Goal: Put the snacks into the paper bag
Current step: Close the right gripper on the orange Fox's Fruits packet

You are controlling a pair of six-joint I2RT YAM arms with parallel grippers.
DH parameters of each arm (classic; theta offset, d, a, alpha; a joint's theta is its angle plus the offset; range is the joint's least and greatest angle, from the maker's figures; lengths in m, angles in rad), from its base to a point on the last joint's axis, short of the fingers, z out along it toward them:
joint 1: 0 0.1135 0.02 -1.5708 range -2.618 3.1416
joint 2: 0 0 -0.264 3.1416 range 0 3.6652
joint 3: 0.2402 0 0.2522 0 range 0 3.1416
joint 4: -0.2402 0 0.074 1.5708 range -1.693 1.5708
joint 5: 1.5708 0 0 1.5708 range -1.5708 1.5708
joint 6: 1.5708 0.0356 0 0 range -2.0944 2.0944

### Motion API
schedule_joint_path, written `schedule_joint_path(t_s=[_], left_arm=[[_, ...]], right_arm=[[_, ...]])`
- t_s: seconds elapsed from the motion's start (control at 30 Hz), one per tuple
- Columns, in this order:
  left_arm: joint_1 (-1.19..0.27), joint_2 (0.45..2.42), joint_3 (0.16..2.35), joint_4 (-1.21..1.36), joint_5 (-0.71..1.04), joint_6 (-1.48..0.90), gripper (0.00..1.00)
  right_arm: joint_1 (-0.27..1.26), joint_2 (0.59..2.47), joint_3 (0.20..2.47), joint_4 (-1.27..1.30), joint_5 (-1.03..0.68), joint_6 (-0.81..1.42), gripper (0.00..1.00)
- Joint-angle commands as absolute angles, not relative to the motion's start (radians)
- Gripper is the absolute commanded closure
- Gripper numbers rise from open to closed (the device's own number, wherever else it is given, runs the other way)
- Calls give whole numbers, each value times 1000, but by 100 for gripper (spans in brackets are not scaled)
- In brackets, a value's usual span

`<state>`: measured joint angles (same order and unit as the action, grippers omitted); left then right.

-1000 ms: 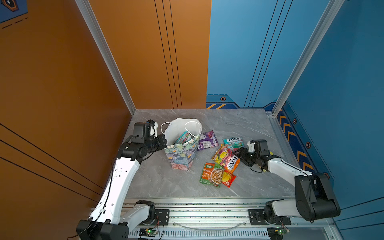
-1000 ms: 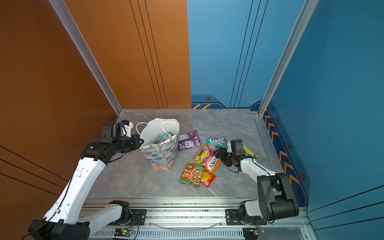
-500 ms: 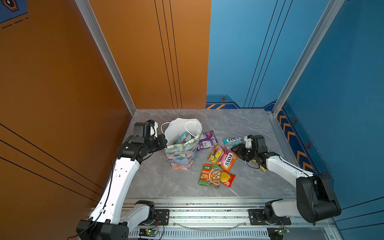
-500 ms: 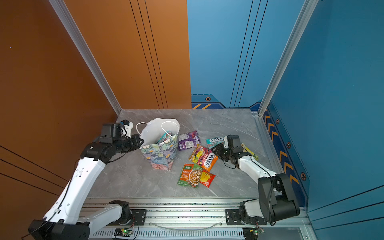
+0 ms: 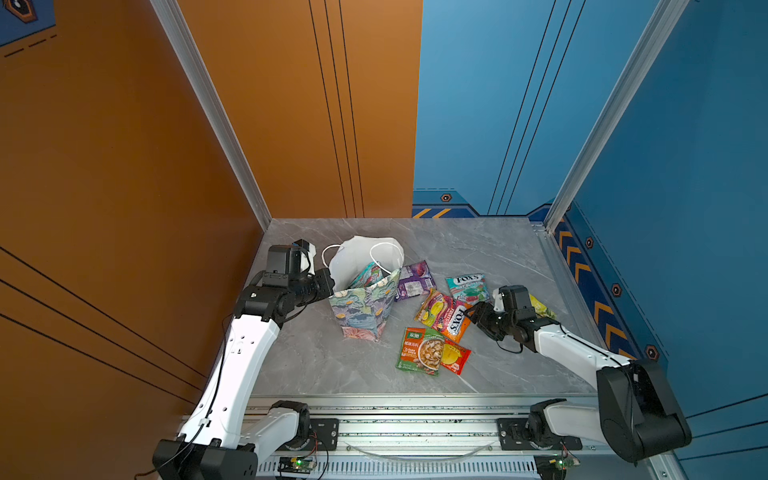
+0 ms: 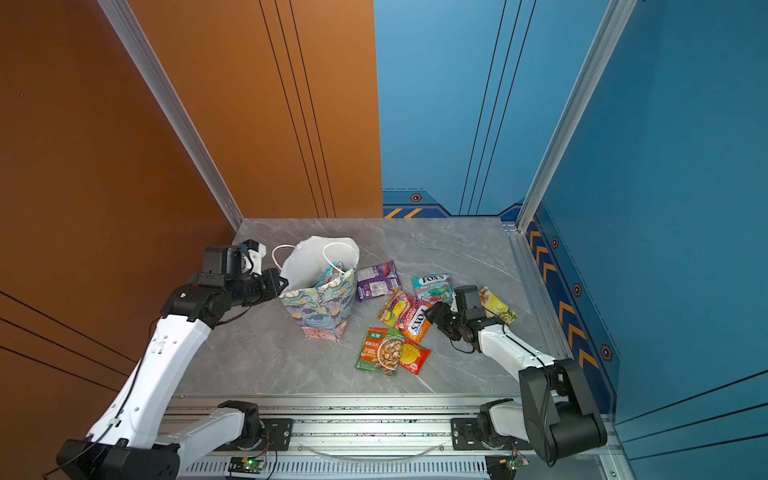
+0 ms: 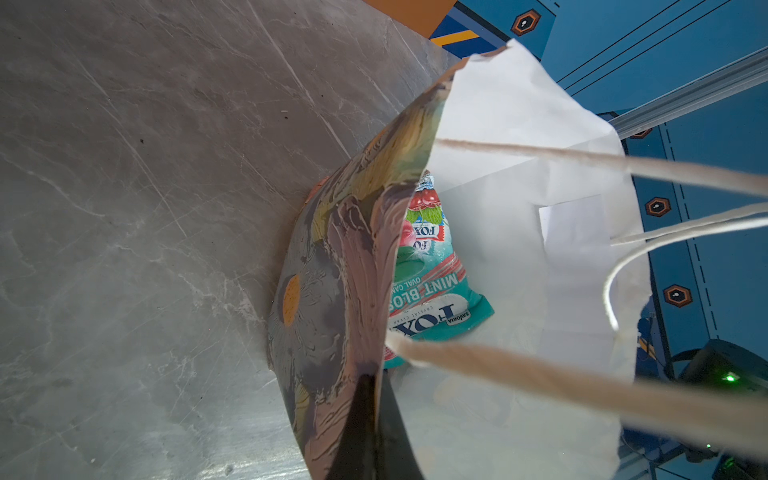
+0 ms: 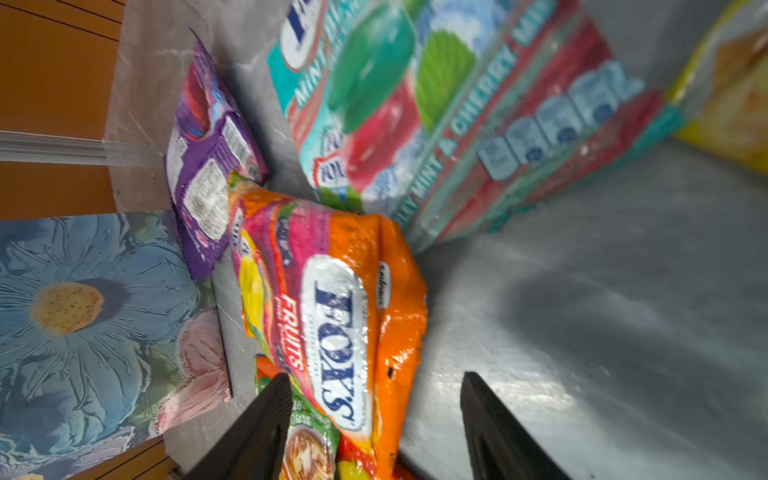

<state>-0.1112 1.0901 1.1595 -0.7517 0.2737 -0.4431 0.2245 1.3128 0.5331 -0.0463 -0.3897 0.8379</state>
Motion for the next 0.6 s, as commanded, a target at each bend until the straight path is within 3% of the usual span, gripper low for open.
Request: schedule_joint_path(t_s=[0.0,0.27,0.57], left_arm=[[-104,1080,1161,-717,302,-445,100],[-104,1075,1163,-716,300,-446,100],[-104,1080,1167,-716,301,-446,100]], right_arm=[[233,1354,504,84,-433,897,33],[266,1427,469,262,-447,1000,32],[332,1511,480,340,-347,1085,33]])
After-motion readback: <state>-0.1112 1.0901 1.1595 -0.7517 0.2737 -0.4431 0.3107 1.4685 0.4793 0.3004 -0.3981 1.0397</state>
